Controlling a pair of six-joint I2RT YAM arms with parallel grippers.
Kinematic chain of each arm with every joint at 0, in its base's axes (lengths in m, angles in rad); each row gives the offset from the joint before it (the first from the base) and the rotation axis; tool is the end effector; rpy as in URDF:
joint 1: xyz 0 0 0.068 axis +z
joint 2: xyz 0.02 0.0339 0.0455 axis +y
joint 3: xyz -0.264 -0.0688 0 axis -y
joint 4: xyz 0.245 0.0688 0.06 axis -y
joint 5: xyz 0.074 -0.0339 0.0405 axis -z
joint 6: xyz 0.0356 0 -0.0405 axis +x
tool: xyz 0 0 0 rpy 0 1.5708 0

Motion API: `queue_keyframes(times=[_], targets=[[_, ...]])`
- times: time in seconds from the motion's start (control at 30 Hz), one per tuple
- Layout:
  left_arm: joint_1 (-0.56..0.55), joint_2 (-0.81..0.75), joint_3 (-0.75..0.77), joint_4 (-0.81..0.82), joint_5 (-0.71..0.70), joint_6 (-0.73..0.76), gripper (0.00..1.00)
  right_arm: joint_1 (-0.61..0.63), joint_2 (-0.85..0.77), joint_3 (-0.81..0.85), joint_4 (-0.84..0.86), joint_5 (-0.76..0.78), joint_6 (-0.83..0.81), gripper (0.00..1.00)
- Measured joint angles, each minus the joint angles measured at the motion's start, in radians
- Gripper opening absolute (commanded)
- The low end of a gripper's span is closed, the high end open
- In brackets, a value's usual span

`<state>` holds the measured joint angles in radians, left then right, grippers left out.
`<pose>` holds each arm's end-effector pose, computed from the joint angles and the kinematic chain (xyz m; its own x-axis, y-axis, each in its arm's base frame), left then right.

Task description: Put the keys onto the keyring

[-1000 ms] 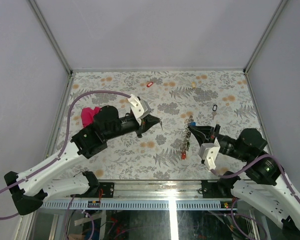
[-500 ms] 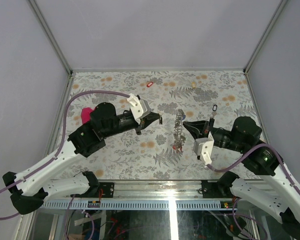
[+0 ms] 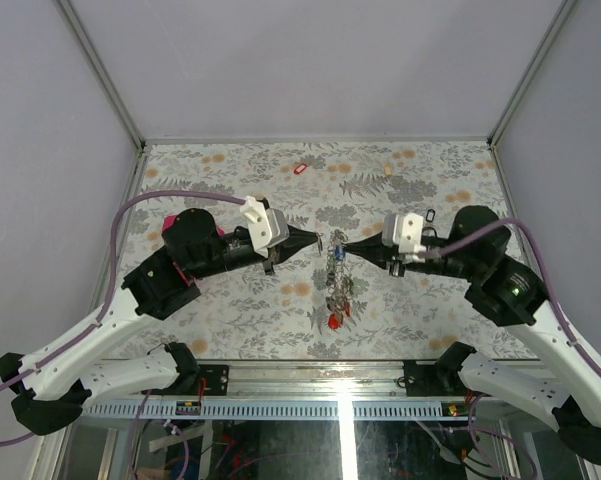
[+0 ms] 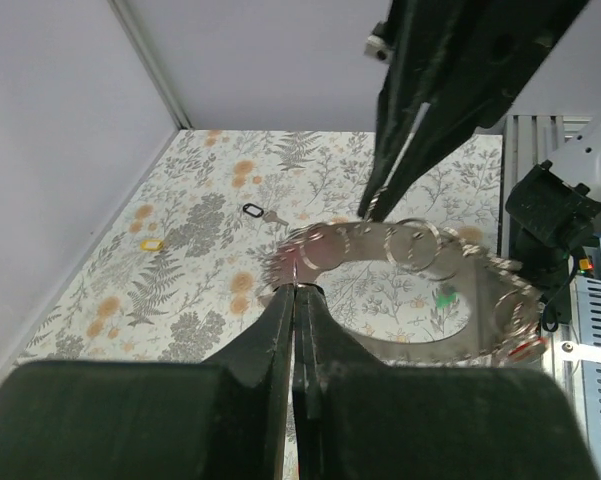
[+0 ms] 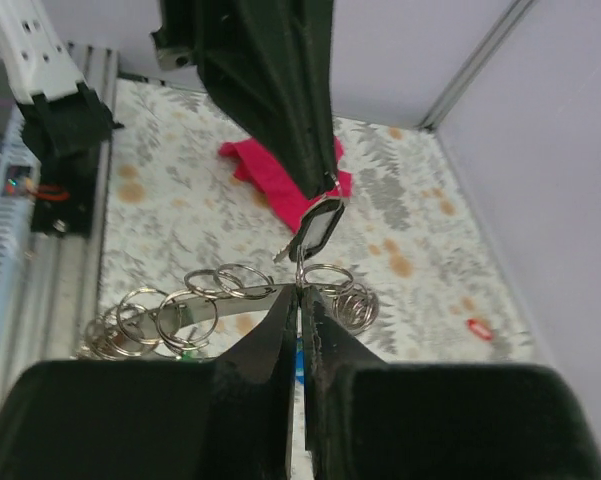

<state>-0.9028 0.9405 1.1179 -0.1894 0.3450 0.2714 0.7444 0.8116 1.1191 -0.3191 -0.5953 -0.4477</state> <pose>0.1160 -0.1664 0.4278 0.2471 0.0942 -0.9644 0.9156 0.3033 0.2642 0.1020 0.1211 0.4351 0.4137 -0.1063 -0.9042 -0.8811 0.2031 -0.4270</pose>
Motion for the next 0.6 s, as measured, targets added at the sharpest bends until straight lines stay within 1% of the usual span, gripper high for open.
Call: queue_keyframes(times=[0.27, 0.43, 0.6], targets=[[0.000, -0.006, 0.001, -0.003, 0.045, -0.001, 0.00, 0.000, 0.080, 0.039, 0.018, 0.002, 0.346, 0.01], [0.000, -0.018, 0.013, -0.015, 0.061, -0.001, 0.00, 0.000, 0.098, 0.057, 0.040, -0.032, 0.519, 0.00], [0.000, -0.026, 0.019, -0.018, 0.086, -0.011, 0.00, 0.000, 0.109, 0.057, 0.079, -0.089, 0.651, 0.00]])
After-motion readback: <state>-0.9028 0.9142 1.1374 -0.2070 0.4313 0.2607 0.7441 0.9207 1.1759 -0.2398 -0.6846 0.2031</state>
